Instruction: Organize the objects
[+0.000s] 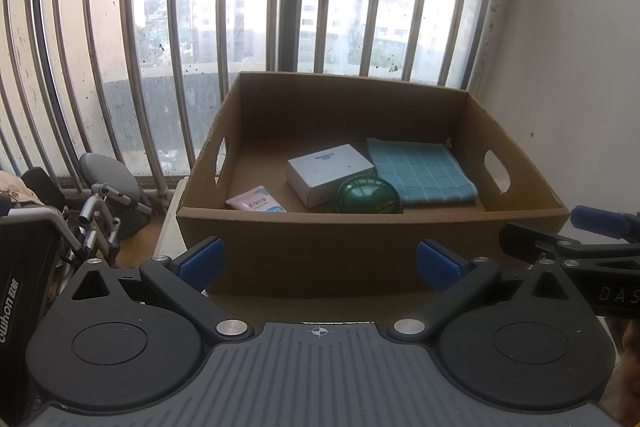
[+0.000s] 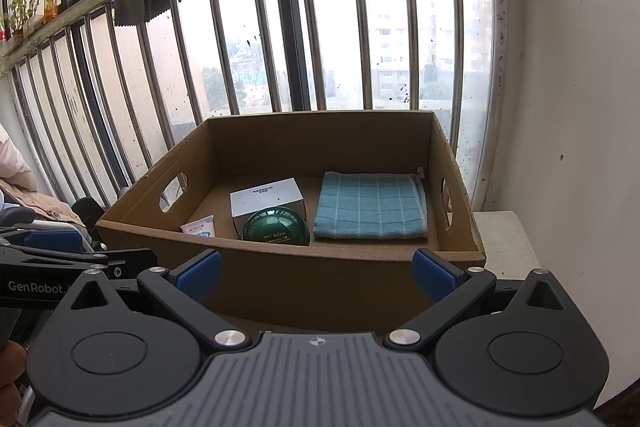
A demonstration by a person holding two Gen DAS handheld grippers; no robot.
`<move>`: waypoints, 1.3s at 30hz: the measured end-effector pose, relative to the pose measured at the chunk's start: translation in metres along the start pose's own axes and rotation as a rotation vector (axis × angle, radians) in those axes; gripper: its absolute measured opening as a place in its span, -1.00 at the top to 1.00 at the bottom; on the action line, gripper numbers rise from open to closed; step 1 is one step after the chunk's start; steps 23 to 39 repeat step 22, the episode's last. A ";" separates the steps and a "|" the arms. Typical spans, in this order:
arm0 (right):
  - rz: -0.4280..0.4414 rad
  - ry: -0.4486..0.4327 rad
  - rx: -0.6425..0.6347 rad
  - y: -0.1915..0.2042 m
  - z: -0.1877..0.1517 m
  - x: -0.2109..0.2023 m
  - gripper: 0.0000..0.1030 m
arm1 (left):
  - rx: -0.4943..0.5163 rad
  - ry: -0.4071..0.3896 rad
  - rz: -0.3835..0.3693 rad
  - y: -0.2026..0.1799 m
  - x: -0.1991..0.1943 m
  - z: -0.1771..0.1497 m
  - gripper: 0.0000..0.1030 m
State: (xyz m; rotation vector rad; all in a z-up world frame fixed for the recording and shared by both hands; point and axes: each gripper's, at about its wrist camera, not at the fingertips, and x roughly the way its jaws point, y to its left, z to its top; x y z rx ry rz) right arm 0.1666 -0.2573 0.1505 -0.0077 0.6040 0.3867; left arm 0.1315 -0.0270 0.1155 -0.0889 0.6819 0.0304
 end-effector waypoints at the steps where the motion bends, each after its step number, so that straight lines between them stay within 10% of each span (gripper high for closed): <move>1: 0.000 0.000 0.000 0.000 0.000 0.000 -1.00 | -0.001 0.000 -0.001 0.000 0.000 0.000 -0.99; 39: 0.001 -0.002 0.006 0.000 0.001 0.000 -1.00 | -0.005 0.000 -0.002 0.000 -0.001 0.000 -0.99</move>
